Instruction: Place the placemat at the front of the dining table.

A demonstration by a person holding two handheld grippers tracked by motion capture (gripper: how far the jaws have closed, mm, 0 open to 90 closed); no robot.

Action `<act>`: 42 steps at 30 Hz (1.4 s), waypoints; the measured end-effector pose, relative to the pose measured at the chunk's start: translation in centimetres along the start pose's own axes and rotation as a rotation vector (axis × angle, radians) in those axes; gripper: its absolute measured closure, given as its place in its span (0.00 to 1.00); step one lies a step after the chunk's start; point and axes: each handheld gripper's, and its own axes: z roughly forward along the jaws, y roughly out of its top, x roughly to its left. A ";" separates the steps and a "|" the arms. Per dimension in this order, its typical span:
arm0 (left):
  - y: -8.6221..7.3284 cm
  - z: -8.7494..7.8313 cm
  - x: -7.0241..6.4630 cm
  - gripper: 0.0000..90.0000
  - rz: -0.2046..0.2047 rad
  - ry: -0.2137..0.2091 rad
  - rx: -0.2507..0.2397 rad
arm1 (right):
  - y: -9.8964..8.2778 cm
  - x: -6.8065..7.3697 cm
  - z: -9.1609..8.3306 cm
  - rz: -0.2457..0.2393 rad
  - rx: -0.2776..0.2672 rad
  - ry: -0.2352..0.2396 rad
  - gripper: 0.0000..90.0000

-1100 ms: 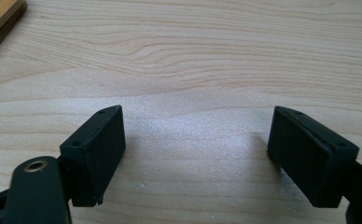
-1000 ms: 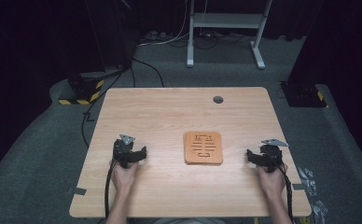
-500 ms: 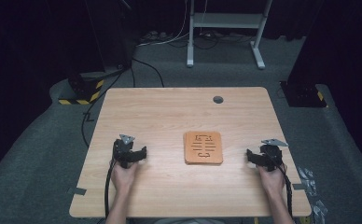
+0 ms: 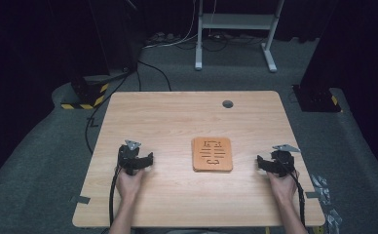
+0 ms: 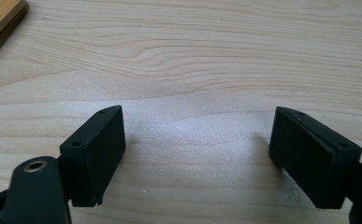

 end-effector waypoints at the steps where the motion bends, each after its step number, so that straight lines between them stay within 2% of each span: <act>1: 0.0 0.0 0.0 0.23 0.001 0.000 0.000 | 0.0 0.0 0.0 0.000 0.001 0.001 0.21; 4: 0.0 0.0 0.0 0.23 0.003 -0.001 0.000 | 0.1 0.0 -0.1 0.002 0.015 0.006 0.21; 8: 0.0 0.0 0.0 0.23 0.001 0.000 0.000 | 0.0 0.0 0.0 0.003 -0.004 -0.007 0.22; 17: 0.0 0.0 0.0 0.23 0.002 0.000 0.000 | 0.0 0.2 -0.3 0.022 -0.016 0.010 0.22; 20: 0.0 0.0 0.0 0.23 0.001 0.000 0.000 | 0.1 0.3 -0.3 0.020 -0.013 0.015 0.23; 21: 0.0 0.0 0.0 0.23 0.001 0.000 0.000 | 0.1 0.3 -0.3 0.006 -0.010 0.018 0.23; 23: 0.0 0.0 0.0 0.23 0.001 0.000 0.000 | 0.2 0.5 -0.3 0.018 -0.012 0.019 0.23; 24: 0.0 0.0 0.0 0.23 0.001 0.001 0.000 | 0.2 0.5 -0.4 0.009 0.001 0.030 0.23; 25: 0.0 0.0 0.0 0.23 0.001 0.001 0.000 | 0.3 0.7 -0.3 0.007 -0.018 0.024 0.23; 30: 0.0 0.0 0.0 0.23 0.001 0.001 0.000 | 0.6 1.0 -0.4 0.004 -0.006 0.033 0.22; 31: 0.0 0.0 0.0 0.23 0.001 0.001 0.000 | 0.6 1.2 -0.3 0.009 -0.024 0.026 0.23; 33: 0.0 0.0 0.0 0.23 0.001 0.000 0.000 | 0.7 1.4 -0.4 0.011 -0.027 0.022 0.22; 35: 0.0 0.0 0.0 0.24 0.000 0.000 -0.001 | 0.8 1.4 -0.5 0.006 -0.013 0.034 0.22; 37: 0.0 0.0 0.0 0.24 0.000 0.000 -0.001 | 0.8 1.7 -0.3 0.022 -0.031 0.028 0.22; 42: 0.0 0.0 0.0 0.24 0.001 0.000 -0.001 | 1.1 2.1 -0.4 -0.002 -0.027 0.045 0.21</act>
